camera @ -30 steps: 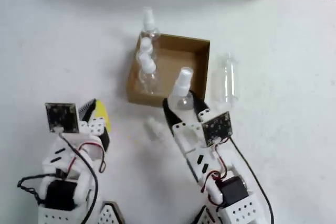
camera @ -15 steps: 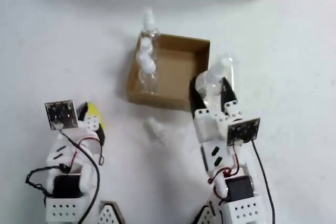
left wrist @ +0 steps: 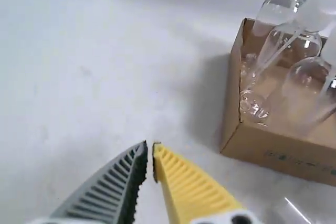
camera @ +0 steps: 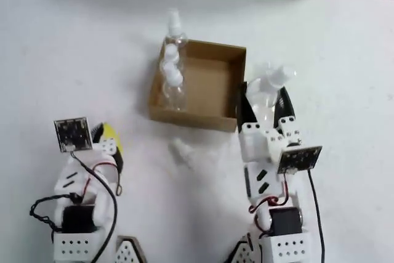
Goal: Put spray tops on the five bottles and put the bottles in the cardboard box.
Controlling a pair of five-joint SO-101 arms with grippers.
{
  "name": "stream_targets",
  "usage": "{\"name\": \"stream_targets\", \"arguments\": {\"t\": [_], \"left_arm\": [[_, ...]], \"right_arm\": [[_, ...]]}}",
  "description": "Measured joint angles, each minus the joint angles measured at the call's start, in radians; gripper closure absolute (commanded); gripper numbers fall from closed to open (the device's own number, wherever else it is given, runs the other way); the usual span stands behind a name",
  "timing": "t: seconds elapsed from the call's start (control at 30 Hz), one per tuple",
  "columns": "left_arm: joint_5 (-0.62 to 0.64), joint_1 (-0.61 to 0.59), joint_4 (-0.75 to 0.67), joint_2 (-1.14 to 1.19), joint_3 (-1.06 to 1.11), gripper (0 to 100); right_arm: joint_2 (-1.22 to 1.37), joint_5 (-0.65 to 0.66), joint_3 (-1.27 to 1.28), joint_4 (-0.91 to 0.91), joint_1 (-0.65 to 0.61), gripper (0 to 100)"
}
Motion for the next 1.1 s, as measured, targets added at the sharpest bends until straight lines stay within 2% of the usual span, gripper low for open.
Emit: {"name": "stream_targets", "arguments": {"t": [0.2, 0.47, 0.63, 0.73, 0.83, 0.97, 1.1], "left_arm": [[0.000, 0.000, 0.000, 0.000, 0.000, 98], [0.000, 0.000, 0.000, 0.000, 0.000, 98], [0.000, 0.002, 0.000, 0.000, 0.000, 98], [0.002, 0.051, 0.003, 0.000, 0.000, 98], [0.063, 0.121, -0.008, 0.000, 0.000, 98], [0.192, 0.212, -0.124, 0.000, 0.000, 98], [0.212, 0.327, -0.206, 0.000, 0.000, 98]], "right_arm": [[0.071, 0.000, -0.048, -0.017, 0.000, 98.4], [0.371, 0.000, -0.195, -0.098, 0.000, 98.4], [0.443, -0.015, -0.298, -0.012, -0.043, 98.4], [0.443, -0.075, -0.377, 0.109, -0.104, 98.4], [0.443, -0.130, -0.427, 0.213, -0.166, 98.4], [0.446, -0.152, -0.436, 0.229, -0.244, 98.4], [0.446, -0.158, -0.436, 0.230, -0.275, 98.4]]}}
